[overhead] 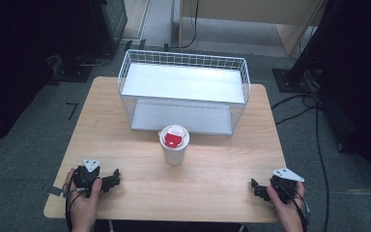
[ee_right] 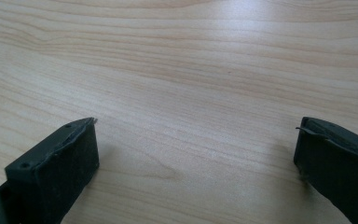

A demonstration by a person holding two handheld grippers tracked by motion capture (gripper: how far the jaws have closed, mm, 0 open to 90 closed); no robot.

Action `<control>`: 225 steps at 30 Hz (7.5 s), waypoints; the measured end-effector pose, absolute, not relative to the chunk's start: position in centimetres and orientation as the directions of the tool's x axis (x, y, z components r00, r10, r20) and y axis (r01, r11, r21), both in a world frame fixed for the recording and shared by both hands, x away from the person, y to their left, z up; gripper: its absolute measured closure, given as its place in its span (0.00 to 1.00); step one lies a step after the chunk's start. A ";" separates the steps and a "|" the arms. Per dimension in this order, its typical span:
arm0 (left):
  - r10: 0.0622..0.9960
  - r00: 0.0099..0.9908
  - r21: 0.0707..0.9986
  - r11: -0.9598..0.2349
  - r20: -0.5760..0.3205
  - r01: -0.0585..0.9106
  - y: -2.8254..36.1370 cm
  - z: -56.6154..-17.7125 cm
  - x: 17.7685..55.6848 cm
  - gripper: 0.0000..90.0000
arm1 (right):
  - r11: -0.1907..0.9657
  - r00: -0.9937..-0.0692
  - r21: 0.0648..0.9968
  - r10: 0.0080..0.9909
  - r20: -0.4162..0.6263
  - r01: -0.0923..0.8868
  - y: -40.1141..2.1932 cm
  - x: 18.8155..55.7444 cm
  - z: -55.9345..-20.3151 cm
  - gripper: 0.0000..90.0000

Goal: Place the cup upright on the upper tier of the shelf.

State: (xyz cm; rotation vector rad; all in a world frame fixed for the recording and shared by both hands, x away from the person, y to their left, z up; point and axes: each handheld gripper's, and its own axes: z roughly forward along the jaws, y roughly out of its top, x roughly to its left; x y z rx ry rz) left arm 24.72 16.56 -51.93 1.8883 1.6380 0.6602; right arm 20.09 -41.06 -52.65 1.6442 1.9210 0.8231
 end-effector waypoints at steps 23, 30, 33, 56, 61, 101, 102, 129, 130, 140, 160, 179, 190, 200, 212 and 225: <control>0.991 0.135 0.685 -0.106 0.011 0.721 16.5 -51.9 24.7 0.00 | 0.138 -0.232 0.752 0.972 0.021 0.645 -36.8 22.3 -47.8 0.00; 0.991 0.133 0.686 -0.104 0.010 0.720 16.5 -51.9 24.7 0.00 | 0.151 -0.259 0.762 0.965 0.023 0.630 -35.4 22.8 -46.8 0.00; 0.991 0.133 0.686 -0.104 0.010 0.720 16.5 -51.9 24.7 0.00 | 0.164 -0.275 0.760 0.961 0.020 0.628 -35.0 23.0 -46.7 0.00; 0.991 0.133 0.686 -0.104 0.011 0.720 16.5 -51.9 24.7 0.00 | 0.210 -0.393 0.771 0.918 0.056 0.601 -28.5 25.1 -46.4 0.01; 0.991 0.133 0.686 -0.104 0.010 0.720 16.5 -51.9 24.7 0.00 | 0.224 -0.414 0.775 0.909 0.053 0.591 -27.3 25.4 -46.5 0.01; 0.991 0.135 0.685 -0.107 0.012 0.721 16.5 -51.9 24.7 0.00 | 0.193 -0.521 0.825 0.842 0.138 0.531 -18.5 26.7 -47.3 0.06; 0.991 0.135 0.685 -0.106 0.011 0.721 16.5 -51.9 24.7 0.00 | 0.187 -0.518 0.828 0.844 0.140 0.529 -18.2 26.8 -47.3 0.06; 0.991 0.135 0.684 -0.107 0.012 0.721 16.5 -51.9 24.7 0.00 | 0.092 -0.472 0.866 0.864 0.175 0.491 -14.9 28.3 -48.5 0.05; 0.991 0.135 0.685 -0.107 0.012 0.721 16.5 -51.9 24.7 0.00 | 0.094 -0.473 0.868 0.864 0.172 0.487 -14.6 28.4 -48.7 0.05; 0.991 0.135 0.685 -0.107 0.012 0.721 16.5 -51.9 24.7 0.00 | 0.064 -0.439 0.886 0.884 0.164 0.459 -13.8 28.9 -49.3 0.08; 0.991 0.135 0.684 -0.107 0.012 0.721 16.5 -51.9 24.7 0.00 | 0.030 -0.397 0.927 0.908 0.131 0.374 -13.7 28.5 -49.5 0.14; 0.991 0.134 0.686 -0.105 0.011 0.720 16.5 -51.9 24.7 0.00 | -0.019 -0.433 0.961 0.890 0.142 0.276 -14.5 27.6 -46.2 0.14; 0.991 0.137 0.685 -0.109 0.014 0.721 16.5 -51.9 24.7 0.00 | -0.026 -0.438 0.973 0.890 0.127 0.228 -14.7 27.6 -44.3 0.14; 0.991 0.137 0.683 -0.109 0.014 0.722 16.5 -51.9 24.7 0.00 | -0.038 -0.434 0.983 0.894 0.112 0.177 -15.2 28.1 -41.9 0.14; 0.991 0.136 0.684 -0.109 0.014 0.722 16.5 -51.9 24.7 0.00 | -0.044 -0.429 0.991 0.898 0.095 0.127 -16.0 29.1 -39.1 0.14; 0.991 0.136 0.684 -0.109 0.014 0.721 16.5 -51.9 24.7 0.00 | -0.043 -0.416 0.995 0.906 0.075 0.085 -16.9 30.4 -36.3 0.14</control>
